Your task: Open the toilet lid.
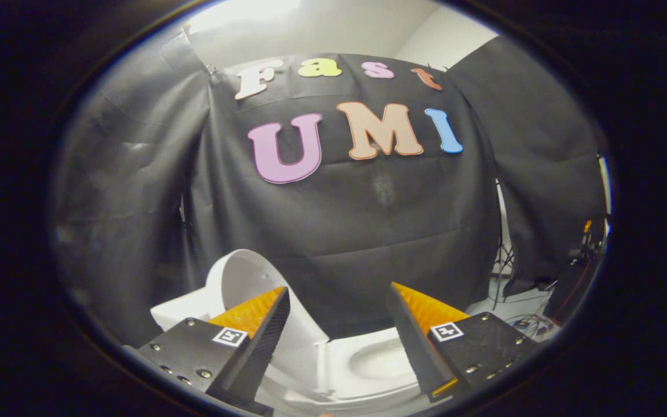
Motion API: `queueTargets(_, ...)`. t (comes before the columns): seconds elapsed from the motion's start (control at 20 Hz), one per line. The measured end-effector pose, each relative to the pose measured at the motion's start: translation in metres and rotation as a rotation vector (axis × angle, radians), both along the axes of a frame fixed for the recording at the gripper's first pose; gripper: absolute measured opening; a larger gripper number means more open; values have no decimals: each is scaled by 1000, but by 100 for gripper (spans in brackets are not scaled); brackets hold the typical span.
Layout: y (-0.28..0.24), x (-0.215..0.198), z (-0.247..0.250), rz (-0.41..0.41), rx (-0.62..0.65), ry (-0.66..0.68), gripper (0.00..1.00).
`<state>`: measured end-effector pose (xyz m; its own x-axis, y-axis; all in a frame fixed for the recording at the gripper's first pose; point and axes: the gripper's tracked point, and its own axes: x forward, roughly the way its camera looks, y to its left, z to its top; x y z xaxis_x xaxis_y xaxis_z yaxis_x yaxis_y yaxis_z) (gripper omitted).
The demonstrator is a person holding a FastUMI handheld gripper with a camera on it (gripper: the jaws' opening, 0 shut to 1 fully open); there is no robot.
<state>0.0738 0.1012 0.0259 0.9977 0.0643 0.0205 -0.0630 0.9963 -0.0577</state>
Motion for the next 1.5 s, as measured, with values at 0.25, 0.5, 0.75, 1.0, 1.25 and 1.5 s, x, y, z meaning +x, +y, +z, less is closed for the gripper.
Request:
queueTargets(0.25, -78, 13, 4, -60, -80, 64, 99)
queueTargets(0.5, -156, 43, 17, -58, -179, 118, 99)
queueTargets(0.75, -243, 75, 25, -67, -216, 158, 99)
queueTargets(1.0, -333, 92, 36, -125, -245, 160, 99)
queueTargets(1.25, -410, 94, 38, -187, -211, 160, 99)
queueTargets(1.5, -441, 97, 30, -191, -194, 194, 99)
